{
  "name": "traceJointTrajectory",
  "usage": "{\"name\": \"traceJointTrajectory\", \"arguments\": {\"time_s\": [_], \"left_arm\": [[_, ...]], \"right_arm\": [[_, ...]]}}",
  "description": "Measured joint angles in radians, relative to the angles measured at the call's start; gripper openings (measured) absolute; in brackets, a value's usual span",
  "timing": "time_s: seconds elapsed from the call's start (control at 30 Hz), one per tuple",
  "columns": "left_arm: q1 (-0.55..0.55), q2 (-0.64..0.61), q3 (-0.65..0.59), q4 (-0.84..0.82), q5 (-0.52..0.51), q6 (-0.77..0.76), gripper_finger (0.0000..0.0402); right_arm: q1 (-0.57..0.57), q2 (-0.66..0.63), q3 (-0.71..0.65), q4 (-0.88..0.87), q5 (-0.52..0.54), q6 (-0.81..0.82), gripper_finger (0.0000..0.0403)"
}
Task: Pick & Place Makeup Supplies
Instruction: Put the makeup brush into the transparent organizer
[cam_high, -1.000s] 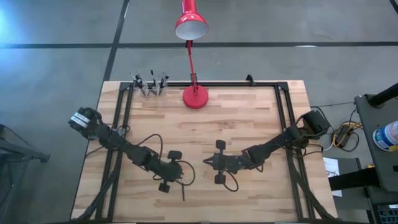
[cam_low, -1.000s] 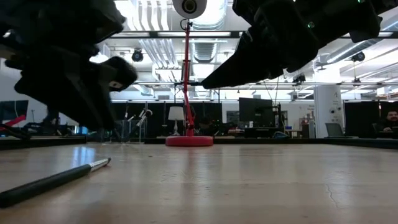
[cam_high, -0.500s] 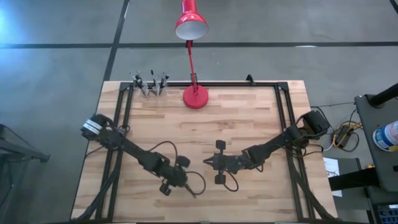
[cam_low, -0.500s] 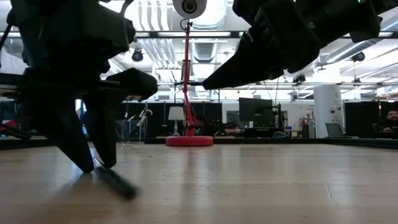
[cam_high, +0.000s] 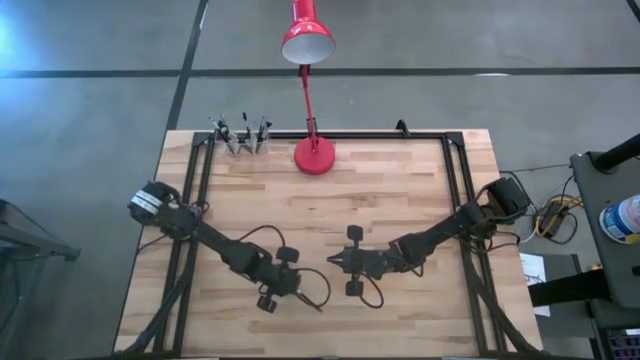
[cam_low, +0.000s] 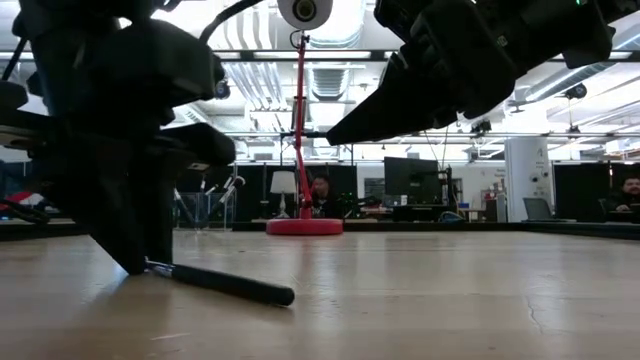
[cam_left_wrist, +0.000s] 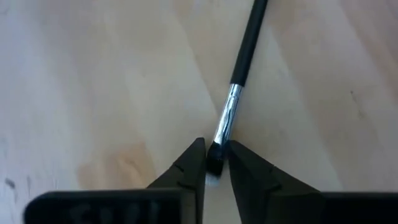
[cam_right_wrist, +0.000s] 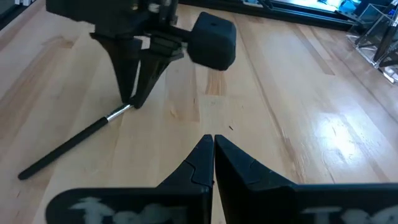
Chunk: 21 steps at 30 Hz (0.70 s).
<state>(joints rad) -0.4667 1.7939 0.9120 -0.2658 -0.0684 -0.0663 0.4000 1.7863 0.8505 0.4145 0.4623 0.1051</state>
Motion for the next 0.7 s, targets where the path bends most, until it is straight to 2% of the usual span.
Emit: {"name": "traceJointTrajectory", "arguments": {"time_s": [0.2, 0.37, 0.7], "left_arm": [[-0.001, -0.001, -0.075, 0.077, -0.036, -0.098, 0.0012], [-0.001, -0.014, -0.121, 0.159, -0.048, -0.180, 0.0007], [-0.001, -0.097, -0.146, 0.272, -0.104, -0.229, 0.0002]], "right_arm": [[0.015, 0.000, 0.000, -0.009, 0.000, 0.028, 0.0009], [0.036, -0.001, 0.000, -0.017, 0.000, 0.102, 0.0016], [0.072, 0.065, 0.004, -0.016, -0.042, 0.263, 0.0104]]}}
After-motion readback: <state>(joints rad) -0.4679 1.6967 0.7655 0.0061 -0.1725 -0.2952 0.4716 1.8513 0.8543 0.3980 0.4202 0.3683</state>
